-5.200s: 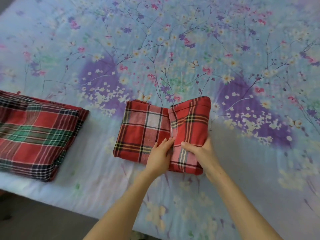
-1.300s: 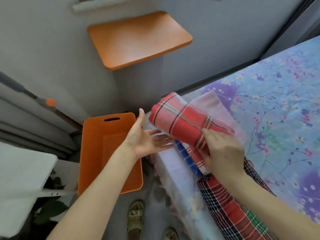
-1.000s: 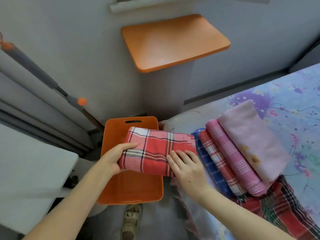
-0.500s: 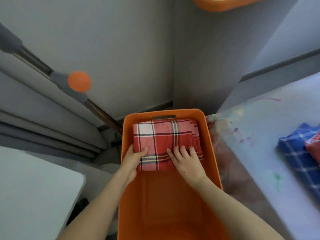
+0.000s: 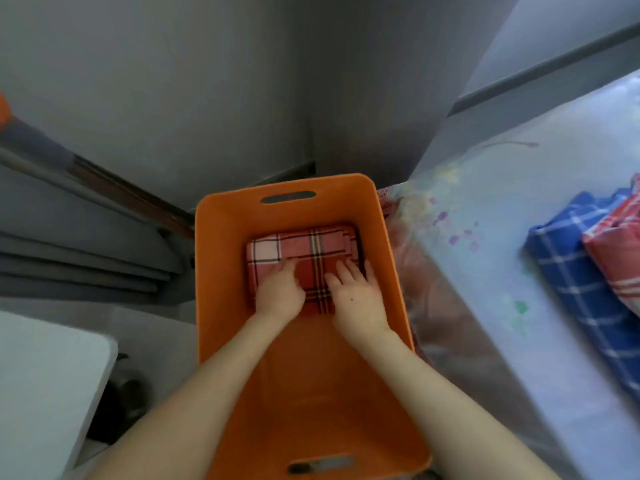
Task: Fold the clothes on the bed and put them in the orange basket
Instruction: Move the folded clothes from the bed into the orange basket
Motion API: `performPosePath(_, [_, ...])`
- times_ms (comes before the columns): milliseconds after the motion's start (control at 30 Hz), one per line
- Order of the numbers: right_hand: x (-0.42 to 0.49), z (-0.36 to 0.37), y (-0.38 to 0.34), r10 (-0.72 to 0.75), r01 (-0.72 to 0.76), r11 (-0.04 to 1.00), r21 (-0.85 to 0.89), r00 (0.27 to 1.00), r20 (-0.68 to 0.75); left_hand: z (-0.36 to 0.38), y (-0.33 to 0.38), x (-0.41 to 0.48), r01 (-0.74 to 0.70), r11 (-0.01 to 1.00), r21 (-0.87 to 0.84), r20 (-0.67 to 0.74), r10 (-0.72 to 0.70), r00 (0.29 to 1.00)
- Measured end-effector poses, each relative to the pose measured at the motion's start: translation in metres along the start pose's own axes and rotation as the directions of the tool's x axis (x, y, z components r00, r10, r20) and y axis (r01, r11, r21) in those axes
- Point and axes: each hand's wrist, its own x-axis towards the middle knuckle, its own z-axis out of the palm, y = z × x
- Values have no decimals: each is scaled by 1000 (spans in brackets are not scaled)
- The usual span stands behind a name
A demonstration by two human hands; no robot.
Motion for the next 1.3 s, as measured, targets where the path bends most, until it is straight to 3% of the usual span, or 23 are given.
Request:
performPosePath(100, [-41, -67, 12, 53, 29, 977, 212, 927, -371, -35, 75, -36, -146, 980, -139, -252, 108, 962])
performPosePath(233, [-108, -149, 42, 137, 29, 972, 234, 738, -661, -64, 167, -86, -384, 863, -328, -456, 211, 864])
performPosePath(333, [-177, -192, 92, 266, -150, 964, 219, 565, -781, -63, 240, -128, -471, 763, -444, -377, 318, 870])
performPosePath(433, [-246, -211, 155, 488, -495, 821, 283, 355, -797, -44, 309, -158, -341, 764, -549, -87, 353, 932])
performPosePath(500, [-281, -219, 190, 703, -655, 619, 434, 216, -677, -31, 342, -163, -257, 796, -549, -1, 307, 952])
performPosePath(533, [-291, -216, 208, 828, -697, 480, 532, 160, -537, -27, 354, -161, -246, 817, -521, -26, 274, 962])
performPosePath(600, [-303, -210, 239, 979, -645, 204, 736, 126, -162, -25, 375, -154, -250, 869, -428, -106, 226, 968])
performPosePath(700, [-300, -208, 264, 910, -333, -213, 919, 275, 311, -32, 398, -146, -303, 944, -129, -172, 280, 945])
performPosePath(800, [-299, -205, 277, 817, -264, -352, 898, 381, 432, -37, 424, -133, -259, 966, -16, -64, 258, 964])
performPosePath(867, [-294, -208, 279, 798, -225, -368, 902, 422, 431, -43, 437, -119, -170, 976, -136, 55, 179, 982])
performPosePath(933, [-289, -212, 280, 828, -163, -366, 916, 393, 400, -48, 446, -115, -119, 963, -243, 103, 148, 984])
performPosePath(1033, [-283, -211, 278, 899, -136, -264, 955, 324, 295, -54, 447, -126, -184, 940, -286, 43, 205, 978])
performPosePath(1133, [-286, -206, 262, 917, -160, -164, 973, 339, 211, -66, 431, -145, -186, 857, -481, 75, 252, 965])
performPosePath(1233, [-289, -208, 244, 937, -290, -36, 956, 323, 133, -80, 410, -168, -106, 703, -704, 178, 318, 931])
performPosePath(1300, [-292, -213, 226, 965, -524, 128, 842, 262, 16, -92, 392, -179, -22, 622, -782, 203, 288, 936])
